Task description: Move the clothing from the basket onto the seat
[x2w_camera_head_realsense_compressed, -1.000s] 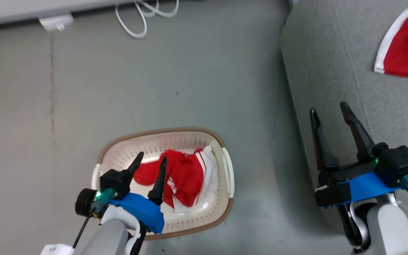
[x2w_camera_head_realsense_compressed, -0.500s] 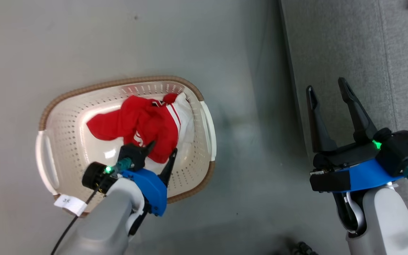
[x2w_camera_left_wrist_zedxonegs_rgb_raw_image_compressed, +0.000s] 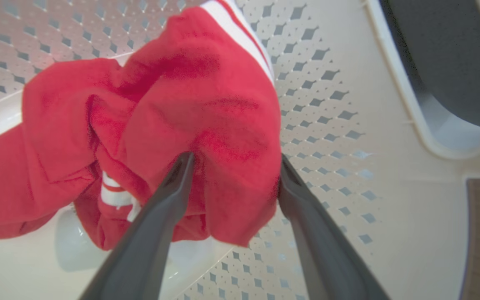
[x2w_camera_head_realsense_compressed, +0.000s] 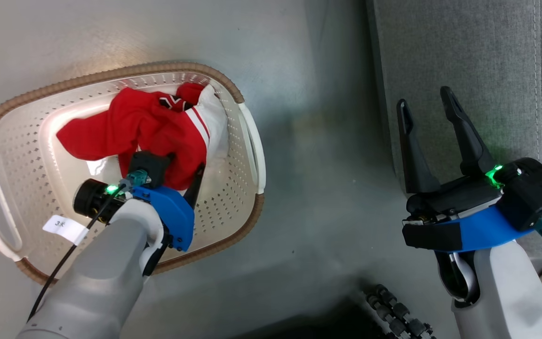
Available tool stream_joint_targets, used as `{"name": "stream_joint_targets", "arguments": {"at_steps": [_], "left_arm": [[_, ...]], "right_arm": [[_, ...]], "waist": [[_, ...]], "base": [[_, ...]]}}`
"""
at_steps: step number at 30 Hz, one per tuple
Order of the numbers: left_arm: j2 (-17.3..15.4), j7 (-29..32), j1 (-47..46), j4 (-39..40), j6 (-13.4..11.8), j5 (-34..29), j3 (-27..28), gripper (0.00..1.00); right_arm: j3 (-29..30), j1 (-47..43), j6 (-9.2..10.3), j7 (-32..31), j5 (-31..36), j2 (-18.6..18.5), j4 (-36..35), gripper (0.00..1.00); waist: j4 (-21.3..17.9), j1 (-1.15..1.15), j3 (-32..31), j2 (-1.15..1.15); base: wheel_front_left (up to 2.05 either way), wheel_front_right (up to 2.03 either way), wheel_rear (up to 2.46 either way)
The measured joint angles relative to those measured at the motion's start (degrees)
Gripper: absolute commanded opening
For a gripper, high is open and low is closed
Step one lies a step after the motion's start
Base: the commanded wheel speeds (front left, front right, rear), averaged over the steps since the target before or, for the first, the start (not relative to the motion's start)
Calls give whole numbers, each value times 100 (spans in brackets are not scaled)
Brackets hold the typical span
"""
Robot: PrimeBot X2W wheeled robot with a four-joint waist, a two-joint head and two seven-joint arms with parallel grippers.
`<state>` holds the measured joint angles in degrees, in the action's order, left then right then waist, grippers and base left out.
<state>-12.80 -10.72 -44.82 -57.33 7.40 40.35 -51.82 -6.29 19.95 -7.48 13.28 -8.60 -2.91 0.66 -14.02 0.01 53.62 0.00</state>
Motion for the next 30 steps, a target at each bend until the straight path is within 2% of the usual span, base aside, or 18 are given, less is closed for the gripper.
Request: {"name": "stream_joint_targets", "arguments": {"at_steps": [8, 9, 10, 11, 23, 30], "left_arm": [[132, -2, -316, -725, -2, 3, -79, 100], [164, -1, -342, -795, -4, 4, -81, 79], [186, 0, -379, -872, -36, -11, -103, 28], [198, -4, -413, -931, -37, -27, -120, 0], [328, -182, -532, -1254, -29, -3, -229, 0], [457, -309, -495, -1241, -20, 167, -208, 0]], "right_arm": [[-99, 51, 0, 77, -80, 0, 8, 100], [-105, 56, 0, 97, -93, 0, 13, 100], [-110, 64, 0, 98, -108, 0, 18, 100], [-115, 69, 0, 99, -110, 0, 22, 100], [-136, 107, 0, 143, -124, 0, 142, 100], [-161, 160, 0, 151, -92, 1, 253, 100]], "waist": [[-170, 0, 210, 0], [-178, 0, 223, 0], [-184, 0, 232, 0], [-188, 0, 239, 0], [-153, -1, 179, 0], [-51, -1, -69, 0]], "base": [[0, 0, 0], [0, 0, 0], [0, 0, 0], [0, 0, 0], [0, 0, 0], [0, 0, 0]]}}
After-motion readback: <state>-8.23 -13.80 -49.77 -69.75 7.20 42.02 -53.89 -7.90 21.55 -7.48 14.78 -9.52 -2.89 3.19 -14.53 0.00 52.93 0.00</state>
